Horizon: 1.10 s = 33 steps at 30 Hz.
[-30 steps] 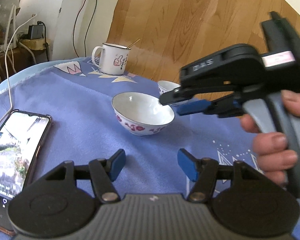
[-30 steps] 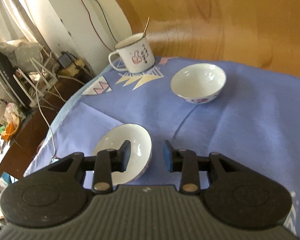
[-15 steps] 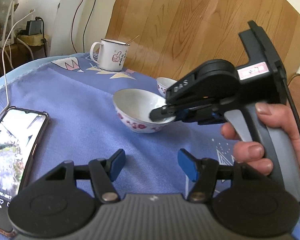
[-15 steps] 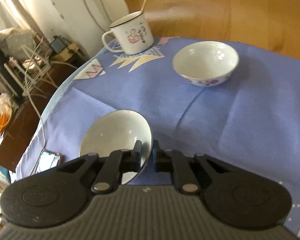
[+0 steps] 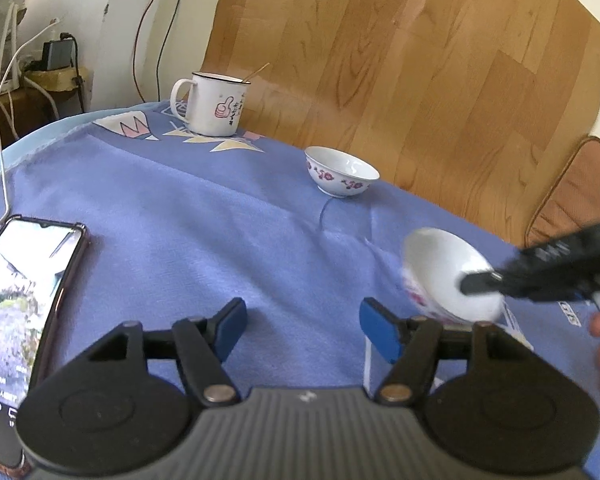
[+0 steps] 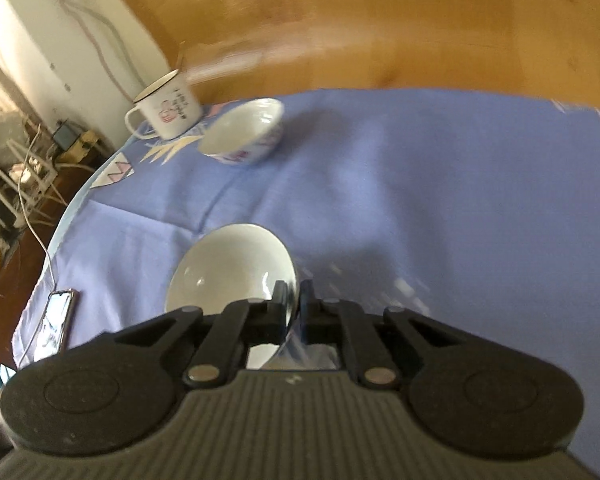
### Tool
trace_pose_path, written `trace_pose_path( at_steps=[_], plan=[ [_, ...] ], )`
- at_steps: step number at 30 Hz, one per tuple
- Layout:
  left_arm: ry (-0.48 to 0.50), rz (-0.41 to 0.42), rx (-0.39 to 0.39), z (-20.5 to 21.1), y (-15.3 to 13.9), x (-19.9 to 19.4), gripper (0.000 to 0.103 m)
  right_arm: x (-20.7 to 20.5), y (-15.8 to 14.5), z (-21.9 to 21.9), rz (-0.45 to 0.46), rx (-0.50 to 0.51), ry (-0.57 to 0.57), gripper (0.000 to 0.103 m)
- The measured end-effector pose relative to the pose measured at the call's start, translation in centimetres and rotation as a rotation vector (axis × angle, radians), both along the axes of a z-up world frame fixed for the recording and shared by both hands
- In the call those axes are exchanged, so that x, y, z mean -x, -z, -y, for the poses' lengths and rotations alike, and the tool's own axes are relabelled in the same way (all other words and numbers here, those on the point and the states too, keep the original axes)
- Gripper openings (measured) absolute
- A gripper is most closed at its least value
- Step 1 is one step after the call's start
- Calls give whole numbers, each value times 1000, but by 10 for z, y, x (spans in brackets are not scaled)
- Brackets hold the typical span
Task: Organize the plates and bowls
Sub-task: 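Lift the second bowl with the right tool and carry it toward the first bowl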
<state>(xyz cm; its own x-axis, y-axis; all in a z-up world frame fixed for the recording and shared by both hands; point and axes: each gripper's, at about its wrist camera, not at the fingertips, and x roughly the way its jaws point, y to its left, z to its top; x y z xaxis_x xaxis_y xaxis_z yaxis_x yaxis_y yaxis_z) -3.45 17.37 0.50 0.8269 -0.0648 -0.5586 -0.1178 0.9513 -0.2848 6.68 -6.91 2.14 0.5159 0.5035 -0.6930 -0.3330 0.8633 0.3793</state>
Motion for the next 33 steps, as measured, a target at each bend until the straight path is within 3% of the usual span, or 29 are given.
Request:
trace_pose_path(
  at_steps=[6, 11, 25, 33],
  plan=[
    [11, -8, -15, 3, 1, -2, 66, 28, -1, 46, -6, -70, 107, 8],
    [27, -22, -48, 9, 0, -5, 74, 45, -3, 68, 11, -85, 145, 7],
    [31, -29, -75, 15, 1, -5, 75, 51, -1, 64, 46, -61, 134, 13],
    [33, -29, -79, 16, 1, -4, 75, 41, 14, 62, -35, -105, 152, 13]
  ],
)
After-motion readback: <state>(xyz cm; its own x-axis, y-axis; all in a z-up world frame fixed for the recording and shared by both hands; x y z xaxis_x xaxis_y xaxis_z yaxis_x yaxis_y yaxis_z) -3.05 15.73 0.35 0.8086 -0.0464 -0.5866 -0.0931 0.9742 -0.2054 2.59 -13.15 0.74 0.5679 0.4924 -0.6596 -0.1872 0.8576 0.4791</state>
